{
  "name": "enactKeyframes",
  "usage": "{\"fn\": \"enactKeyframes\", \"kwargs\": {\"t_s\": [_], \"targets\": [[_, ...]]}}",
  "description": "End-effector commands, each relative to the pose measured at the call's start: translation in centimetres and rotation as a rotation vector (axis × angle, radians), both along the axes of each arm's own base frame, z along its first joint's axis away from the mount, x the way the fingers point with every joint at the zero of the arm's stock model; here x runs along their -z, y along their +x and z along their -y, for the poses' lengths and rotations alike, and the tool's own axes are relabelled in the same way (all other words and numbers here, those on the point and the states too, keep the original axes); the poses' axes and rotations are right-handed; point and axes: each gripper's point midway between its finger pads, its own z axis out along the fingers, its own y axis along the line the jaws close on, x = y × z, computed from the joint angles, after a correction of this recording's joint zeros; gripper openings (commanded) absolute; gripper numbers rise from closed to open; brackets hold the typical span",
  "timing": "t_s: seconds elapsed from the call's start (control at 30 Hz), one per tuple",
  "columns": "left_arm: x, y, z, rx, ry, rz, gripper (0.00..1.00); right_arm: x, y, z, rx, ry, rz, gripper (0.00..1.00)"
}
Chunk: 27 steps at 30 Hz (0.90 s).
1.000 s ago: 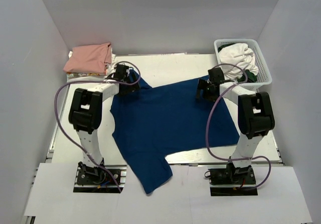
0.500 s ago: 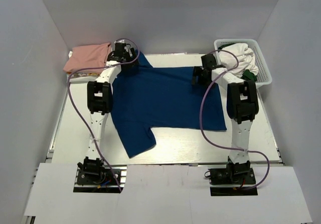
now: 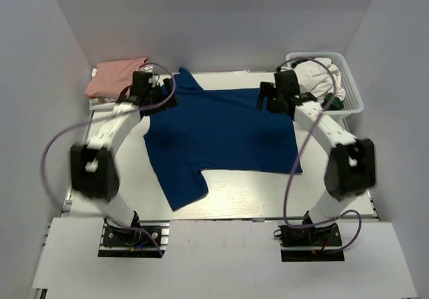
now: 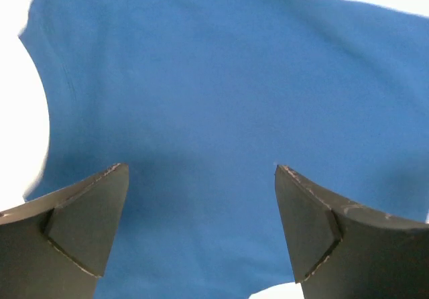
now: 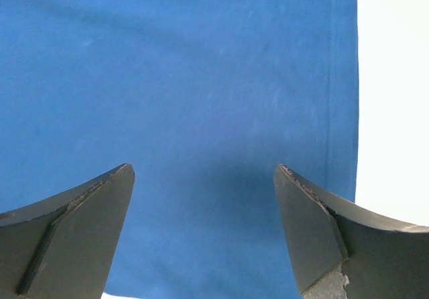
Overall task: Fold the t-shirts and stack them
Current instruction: Flatten out the tshirt
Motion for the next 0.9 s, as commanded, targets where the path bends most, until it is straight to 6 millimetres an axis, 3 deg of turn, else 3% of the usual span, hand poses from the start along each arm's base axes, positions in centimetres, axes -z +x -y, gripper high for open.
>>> {"fn": "enactKeyframes", "kwargs": {"t_s": [0.0, 0.03, 0.07, 0.1, 0.13, 0.17, 0.23, 0.27, 0.3, 0.37, 0.47, 0.53, 0.6, 0.87], "targets": [[-5.6, -8.6, 1.9, 0.034, -0.192, 0.132, 1.0, -1.9, -3.2, 0.3, 0.085, 0.12, 0.072, 0.9], [-5.4, -10.6, 2.1, 0.001, -0.257, 0.116, 1.0, -0.1, -5.3, 1.0, 0.097, 0.12, 0.036, 0.9], [-5.2, -12.7, 2.6, 0.013, -0.292, 0.105, 1.0, -0.2, -5.6, 1.1, 0.11, 0.136, 0.053, 0.9], [-2.3, -15.5, 2.4, 0.008, -0.305, 0.042, 1.0, -1.2, -6.2, 1.3, 0.139, 0.172, 0.078, 0.9], [-3.5, -17.5, 2.6, 0.015, -0.341, 0.067, 1.0, -0.4, -7.2, 1.4, 0.141, 0.176, 0.063, 0.9], [-2.9, -19.0, 2.3, 0.003, -0.344, 0.037, 1.0, -1.3, -8.0, 1.8, 0.148, 0.193, 0.094, 0.9], [-0.1, -22.9, 2.4, -0.011, -0.355, -0.097, 1.0, -1.2, -8.9, 1.7, 0.149, 0.217, 0.095, 0.9], [-0.2, -24.2, 2.5, -0.004, -0.379, -0.097, 1.0, -1.7, -9.5, 1.8, 0.144, 0.23, 0.111, 0.9], [1.9, -25.9, 2.6, -0.009, -0.395, -0.163, 1.0, -1.5, -9.8, 1.9, 0.151, 0.234, 0.106, 0.9], [3.8, -29.2, 4.3, 0.039, -0.508, -0.264, 1.0, -2.1, -10.1, 2.1, 0.146, 0.237, 0.133, 0.9], [5.6, -31.7, 5.0, 0.063, -0.531, -0.387, 1.0, -1.8, -10.5, 2.6, 0.155, 0.217, 0.128, 0.9], [7.5, -34.0, 4.4, 0.055, -0.473, -0.501, 1.0, -1.7, -10.7, 2.9, 0.155, 0.199, 0.126, 0.9], [8.3, -35.1, 4.1, 0.05, -0.445, -0.543, 1.0, -0.9, -10.7, 3.2, 0.162, 0.177, 0.117, 0.9], [11.1, -36.5, 3.7, 0.037, -0.392, -0.608, 0.97, 1.1, -10.6, 3.3, 0.164, 0.146, 0.051, 0.9]]}}
